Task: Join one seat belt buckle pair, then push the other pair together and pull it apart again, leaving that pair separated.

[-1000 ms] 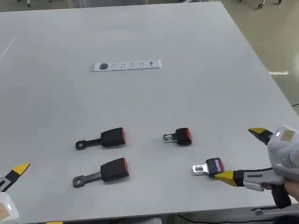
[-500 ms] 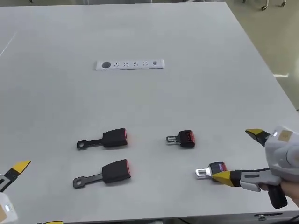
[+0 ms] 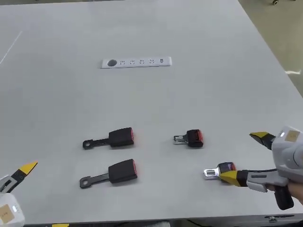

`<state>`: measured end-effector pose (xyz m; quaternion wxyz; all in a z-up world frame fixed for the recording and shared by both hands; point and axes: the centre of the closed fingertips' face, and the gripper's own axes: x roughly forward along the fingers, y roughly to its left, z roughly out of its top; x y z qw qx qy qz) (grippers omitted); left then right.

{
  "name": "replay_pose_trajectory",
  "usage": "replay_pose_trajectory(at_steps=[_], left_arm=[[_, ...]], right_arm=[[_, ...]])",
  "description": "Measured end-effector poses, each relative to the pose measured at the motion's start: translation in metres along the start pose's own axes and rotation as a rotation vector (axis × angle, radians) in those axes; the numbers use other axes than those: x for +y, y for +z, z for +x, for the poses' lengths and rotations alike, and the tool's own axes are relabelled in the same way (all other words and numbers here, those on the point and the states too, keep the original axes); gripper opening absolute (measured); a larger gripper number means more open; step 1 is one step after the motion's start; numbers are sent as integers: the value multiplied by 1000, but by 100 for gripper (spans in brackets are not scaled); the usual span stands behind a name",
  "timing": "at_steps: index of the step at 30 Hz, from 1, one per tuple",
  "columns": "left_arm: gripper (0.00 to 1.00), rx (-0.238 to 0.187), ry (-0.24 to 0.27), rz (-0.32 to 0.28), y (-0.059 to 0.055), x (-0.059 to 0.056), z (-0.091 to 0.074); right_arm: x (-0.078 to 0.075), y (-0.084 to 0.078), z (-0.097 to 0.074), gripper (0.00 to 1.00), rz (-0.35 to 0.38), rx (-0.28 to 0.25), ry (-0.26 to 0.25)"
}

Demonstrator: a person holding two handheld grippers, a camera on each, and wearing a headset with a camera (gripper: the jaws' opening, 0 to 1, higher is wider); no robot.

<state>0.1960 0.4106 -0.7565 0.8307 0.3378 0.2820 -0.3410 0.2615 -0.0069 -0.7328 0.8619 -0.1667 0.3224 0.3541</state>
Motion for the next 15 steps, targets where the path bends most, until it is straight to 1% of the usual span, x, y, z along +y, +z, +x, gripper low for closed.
replay_pose_trajectory(at_steps=[5, 7, 10, 13, 15], left_arm=[[100, 11, -11, 1, -2, -2, 1], [100, 15, -12, 0, -3, -2, 1], [100, 17, -10, 2, -3, -2, 1], [100, 27, -14, -1, -6, -3, 2], [100, 32, -17, -2, -6, -4, 2]], right_arm=[[1, -2, 0, 89, 9, 8, 2], [0, -5, 0, 88, 3, 19, -12], [-2, -2, -1, 88, 1, 0, -32], [0, -4, 1, 89, 21, 0, -27], [2, -8, 4, 90, 38, 23, -17]])
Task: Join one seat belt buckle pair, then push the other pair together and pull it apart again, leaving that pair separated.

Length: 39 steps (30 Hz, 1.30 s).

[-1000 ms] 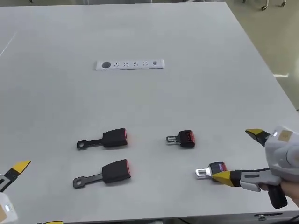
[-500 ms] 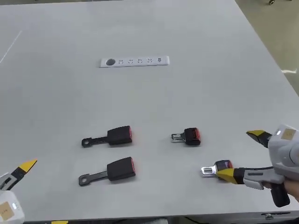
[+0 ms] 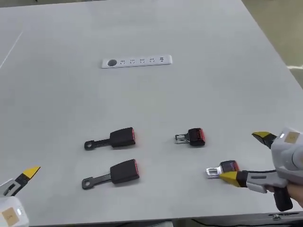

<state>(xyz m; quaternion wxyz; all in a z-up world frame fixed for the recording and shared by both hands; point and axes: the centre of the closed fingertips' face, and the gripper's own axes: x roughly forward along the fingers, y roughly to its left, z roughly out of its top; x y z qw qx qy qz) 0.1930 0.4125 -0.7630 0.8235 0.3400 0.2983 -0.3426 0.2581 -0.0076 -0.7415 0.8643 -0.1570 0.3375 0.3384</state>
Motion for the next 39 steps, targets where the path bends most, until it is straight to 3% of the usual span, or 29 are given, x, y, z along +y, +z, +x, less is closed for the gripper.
replay_pose_trajectory(at_steps=[6, 11, 16, 25, 28, 30, 35, 37, 39], left_arm=[[100, 13, -11, 4, -2, -3, 2], [100, 24, -27, 10, -4, -6, 4], [99, 38, -27, 14, -8, -6, 4], [98, 4, -53, 31, 4, -10, 7], [87, 18, -72, 39, 6, -12, 8], [89, -1, -62, 25, 12, -7, 9], [95, -40, -61, -96, 29, -1, 19], [94, -32, -88, -119, 33, -5, 25], [87, 4, -161, -148, 34, -18, 31]], right_arm=[[2, -5, 5, 89, 8, 12, 8], [13, -5, 8, 84, -43, 7, 36], [15, -6, 10, 81, -67, 13, 45], [20, -4, 13, 78, -136, 21, 68], [18, -9, 13, 78, -179, 48, 72], [17, -13, 13, 77, -191, 61, 76], [17, -20, 12, 71, -205, 81, 93], [17, -23, 12, 70, -211, 87, 96], [17, -26, 13, 68, -215, 96, 104]])
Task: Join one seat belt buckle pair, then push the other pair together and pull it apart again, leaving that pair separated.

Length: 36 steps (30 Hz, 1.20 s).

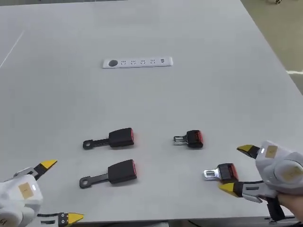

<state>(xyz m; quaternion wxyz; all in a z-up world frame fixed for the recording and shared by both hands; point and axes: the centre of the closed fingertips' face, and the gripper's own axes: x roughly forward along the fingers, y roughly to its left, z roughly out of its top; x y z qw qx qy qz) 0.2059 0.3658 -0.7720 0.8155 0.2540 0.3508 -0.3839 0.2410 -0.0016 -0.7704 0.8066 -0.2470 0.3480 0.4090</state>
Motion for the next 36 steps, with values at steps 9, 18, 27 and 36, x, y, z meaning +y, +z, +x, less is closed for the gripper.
replay_pose_trajectory(at_steps=[9, 18, 27, 36], left_arm=[[66, 65, -61, 79, 18, -4, 33], [62, 92, -131, 114, 40, -12, 67], [52, 166, -209, 175, 48, -22, 87], [51, 200, -261, 221, 54, -25, 101]], right_arm=[[10, -16, 18, 57, -128, 96, 90], [3, -25, 31, 50, -205, 153, 154], [0, -37, 37, 40, -277, 224, 244], [-1, -45, 40, 37, -279, 248, 284]])
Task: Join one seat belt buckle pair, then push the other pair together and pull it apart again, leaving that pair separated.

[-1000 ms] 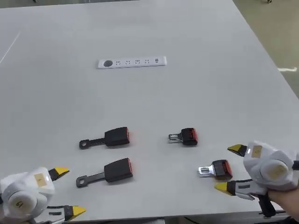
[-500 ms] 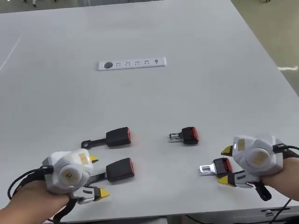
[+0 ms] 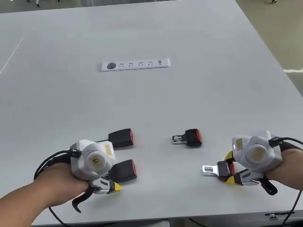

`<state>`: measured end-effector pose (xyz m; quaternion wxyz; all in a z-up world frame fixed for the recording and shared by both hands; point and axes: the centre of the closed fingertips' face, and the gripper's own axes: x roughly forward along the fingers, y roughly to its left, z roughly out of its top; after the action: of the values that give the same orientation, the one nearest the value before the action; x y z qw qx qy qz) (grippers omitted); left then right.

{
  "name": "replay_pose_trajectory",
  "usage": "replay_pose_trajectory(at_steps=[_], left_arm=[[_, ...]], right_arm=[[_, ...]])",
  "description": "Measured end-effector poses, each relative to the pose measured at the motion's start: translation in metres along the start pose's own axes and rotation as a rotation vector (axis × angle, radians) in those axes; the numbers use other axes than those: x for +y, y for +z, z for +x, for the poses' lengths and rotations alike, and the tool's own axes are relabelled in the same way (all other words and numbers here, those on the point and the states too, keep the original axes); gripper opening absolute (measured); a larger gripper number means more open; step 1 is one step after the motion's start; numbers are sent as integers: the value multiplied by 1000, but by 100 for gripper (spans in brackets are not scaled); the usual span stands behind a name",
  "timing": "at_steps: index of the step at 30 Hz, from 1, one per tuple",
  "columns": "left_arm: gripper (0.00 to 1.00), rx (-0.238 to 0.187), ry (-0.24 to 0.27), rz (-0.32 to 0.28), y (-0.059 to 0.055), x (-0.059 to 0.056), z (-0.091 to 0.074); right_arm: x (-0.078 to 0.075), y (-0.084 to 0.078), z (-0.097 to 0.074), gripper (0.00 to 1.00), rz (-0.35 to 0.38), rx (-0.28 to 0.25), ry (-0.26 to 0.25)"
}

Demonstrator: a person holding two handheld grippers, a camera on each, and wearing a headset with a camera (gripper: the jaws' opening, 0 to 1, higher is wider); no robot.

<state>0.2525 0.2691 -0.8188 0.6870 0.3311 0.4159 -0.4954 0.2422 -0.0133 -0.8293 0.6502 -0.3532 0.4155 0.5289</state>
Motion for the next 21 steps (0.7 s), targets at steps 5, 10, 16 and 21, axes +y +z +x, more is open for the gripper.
replay_pose_trajectory(at_steps=[5, 10, 16, 21], left_arm=[[41, 20, -34, 41, 1, -2, 3], [34, 53, -39, 87, -2, 1, 7], [34, 46, -59, 65, -2, 1, 8], [34, 41, -67, 93, -1, -1, 8]], right_arm=[[1, -1, 0, 36, -34, 0, 17], [2, -1, 1, 36, -72, 41, 39], [1, 1, 2, 35, -118, 35, 65], [1, 1, 1, 35, -115, 12, 63]])
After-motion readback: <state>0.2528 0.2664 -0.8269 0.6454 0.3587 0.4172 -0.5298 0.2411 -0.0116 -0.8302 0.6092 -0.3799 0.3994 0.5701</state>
